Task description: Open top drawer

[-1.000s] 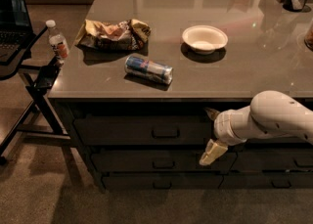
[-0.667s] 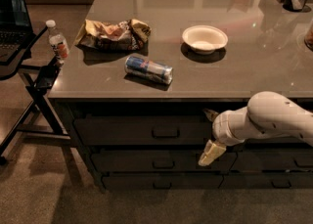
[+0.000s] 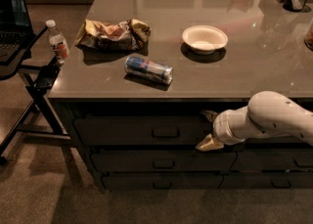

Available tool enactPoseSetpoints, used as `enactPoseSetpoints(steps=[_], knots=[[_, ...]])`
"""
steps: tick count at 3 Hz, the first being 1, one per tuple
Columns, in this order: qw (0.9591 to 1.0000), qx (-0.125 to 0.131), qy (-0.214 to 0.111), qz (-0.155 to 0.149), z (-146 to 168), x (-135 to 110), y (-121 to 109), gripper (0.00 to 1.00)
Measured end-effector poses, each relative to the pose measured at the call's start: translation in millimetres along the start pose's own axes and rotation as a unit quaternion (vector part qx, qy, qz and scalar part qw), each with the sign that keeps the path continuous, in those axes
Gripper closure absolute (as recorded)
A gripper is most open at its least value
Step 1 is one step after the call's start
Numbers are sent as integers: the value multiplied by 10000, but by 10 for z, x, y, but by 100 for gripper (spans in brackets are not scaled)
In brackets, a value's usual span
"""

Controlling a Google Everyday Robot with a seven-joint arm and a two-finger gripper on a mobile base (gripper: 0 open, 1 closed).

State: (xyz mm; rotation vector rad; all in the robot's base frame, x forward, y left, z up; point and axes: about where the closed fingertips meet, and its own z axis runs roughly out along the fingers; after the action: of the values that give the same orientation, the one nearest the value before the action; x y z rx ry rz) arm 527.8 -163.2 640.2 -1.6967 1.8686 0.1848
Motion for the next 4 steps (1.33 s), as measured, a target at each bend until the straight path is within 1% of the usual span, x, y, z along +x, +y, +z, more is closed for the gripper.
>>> enactPoseSetpoints(steps=[2,3,4], knots=[[10000,0,0,0,8,-8,-41,87],[10000,-47,-25,-4,13,-26,-29,100],[10000,-66,-42,-7,8,-51,-41,100]])
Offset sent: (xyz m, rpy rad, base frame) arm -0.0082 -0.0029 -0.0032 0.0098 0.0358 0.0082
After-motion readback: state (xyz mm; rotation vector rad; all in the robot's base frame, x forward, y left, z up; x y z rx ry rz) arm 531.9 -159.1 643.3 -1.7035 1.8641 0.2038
